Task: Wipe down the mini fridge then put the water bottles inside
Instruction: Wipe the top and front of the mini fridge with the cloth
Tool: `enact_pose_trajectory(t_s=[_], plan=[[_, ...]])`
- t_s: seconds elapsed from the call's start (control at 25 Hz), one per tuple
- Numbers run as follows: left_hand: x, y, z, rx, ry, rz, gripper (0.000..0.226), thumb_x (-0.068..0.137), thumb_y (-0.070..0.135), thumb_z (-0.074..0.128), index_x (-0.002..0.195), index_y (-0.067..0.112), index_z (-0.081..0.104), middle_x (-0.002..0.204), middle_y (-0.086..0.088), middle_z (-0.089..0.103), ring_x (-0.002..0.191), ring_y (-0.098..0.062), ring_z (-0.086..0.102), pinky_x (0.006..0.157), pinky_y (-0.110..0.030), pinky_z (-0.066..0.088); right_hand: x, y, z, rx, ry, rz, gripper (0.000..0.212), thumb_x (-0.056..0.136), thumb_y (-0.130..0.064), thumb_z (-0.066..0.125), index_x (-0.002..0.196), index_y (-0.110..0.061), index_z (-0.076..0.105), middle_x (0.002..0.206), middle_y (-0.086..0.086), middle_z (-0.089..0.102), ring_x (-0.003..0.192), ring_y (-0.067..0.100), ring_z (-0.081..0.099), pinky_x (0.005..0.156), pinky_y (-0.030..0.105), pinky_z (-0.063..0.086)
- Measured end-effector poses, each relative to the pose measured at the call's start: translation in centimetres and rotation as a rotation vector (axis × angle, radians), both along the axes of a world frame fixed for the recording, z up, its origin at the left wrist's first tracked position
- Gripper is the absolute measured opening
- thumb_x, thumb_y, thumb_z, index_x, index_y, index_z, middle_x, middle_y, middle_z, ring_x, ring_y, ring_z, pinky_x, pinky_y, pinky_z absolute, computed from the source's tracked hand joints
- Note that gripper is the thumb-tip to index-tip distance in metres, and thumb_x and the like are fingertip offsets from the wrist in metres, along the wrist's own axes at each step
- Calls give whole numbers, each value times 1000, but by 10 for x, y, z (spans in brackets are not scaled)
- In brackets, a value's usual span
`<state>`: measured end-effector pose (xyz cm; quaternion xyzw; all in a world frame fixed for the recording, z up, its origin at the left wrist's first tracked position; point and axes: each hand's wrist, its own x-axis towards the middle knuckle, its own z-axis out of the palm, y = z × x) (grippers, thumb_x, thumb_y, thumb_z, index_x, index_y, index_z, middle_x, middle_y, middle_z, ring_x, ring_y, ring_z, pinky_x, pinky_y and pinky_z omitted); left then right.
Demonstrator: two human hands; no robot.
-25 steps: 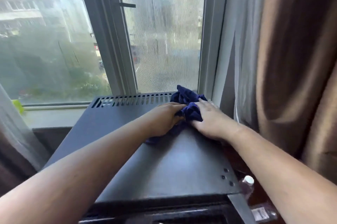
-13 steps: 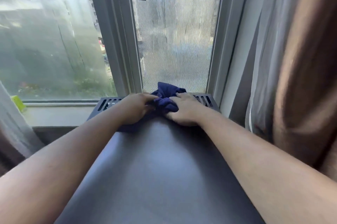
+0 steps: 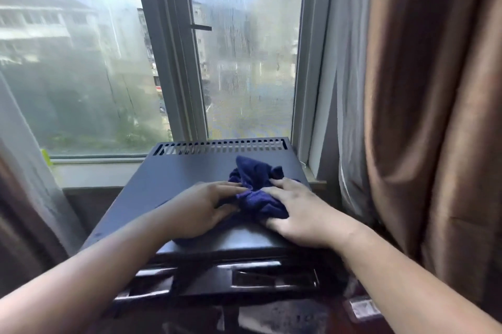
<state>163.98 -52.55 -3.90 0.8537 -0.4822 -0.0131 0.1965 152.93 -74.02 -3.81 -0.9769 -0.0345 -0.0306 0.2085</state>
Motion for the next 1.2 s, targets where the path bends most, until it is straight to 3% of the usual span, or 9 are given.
enact_pose_trajectory(t_s=[0.24,0.4,0.52,0.64,0.76,0.88,1.0,1.08,1.2], plan=[[-77,-26,11,-48,-14,-77,42,102,23,59,143,35,60,147,22,58,136,-1,52,115,-16,34,-91,-15,5,73,-98,-102,55,89,-41,69,142,-36,54,157,-7,39,149,14,31,116,14,15],[-113,-38,10,-23,-61,-75,44,104,26,55,148,34,56,152,21,54,140,0,47,117,-14,29,-130,-21,-1,187,-109,-174,53,89,-37,71,140,-38,57,160,-9,36,149,12,34,119,18,20],[-132,-38,13,-30,-60,-61,43,105,28,53,147,35,56,151,20,55,140,-3,49,115,-15,30,-146,-16,-6,84,-155,-216,54,90,-39,68,143,-35,55,161,-2,38,151,17,30,123,23,18],[-143,-26,17,-66,-69,-55,41,105,27,55,145,34,59,149,19,58,136,-1,50,107,-6,26,-160,-1,-6,-60,-185,-253,59,89,-40,62,147,-34,50,163,-1,36,155,20,21,127,34,16],[-154,1,7,-102,-30,-57,38,103,23,59,140,30,65,145,16,62,134,3,47,103,5,20,-178,31,-21,-215,-167,-283,71,83,-46,51,152,-31,42,164,-2,32,157,19,15,128,42,14],[-150,49,-5,-151,24,6,36,102,22,60,136,32,67,141,21,64,131,7,52,105,2,27,-175,81,-31,-151,-181,-263,70,84,-55,52,150,-32,44,162,-4,36,156,18,19,127,43,18],[-130,104,-9,-180,12,67,36,102,22,62,135,36,67,138,36,56,128,18,50,106,-3,31,-146,130,-26,-127,-204,-223,69,84,-55,47,149,-33,45,162,-4,37,155,17,20,127,42,17],[-121,138,-15,-192,4,78,36,101,21,64,134,35,69,133,47,48,124,31,43,105,0,29,-132,163,-23,-118,-183,-197,73,83,-58,44,151,-33,43,165,-5,32,156,17,15,128,41,13],[-107,187,-25,-199,37,121,37,99,23,60,133,36,68,132,50,45,127,30,42,108,-2,31,-114,216,-24,-134,-115,-163,82,83,-67,41,157,-33,31,170,-4,16,158,17,2,129,39,-1]])
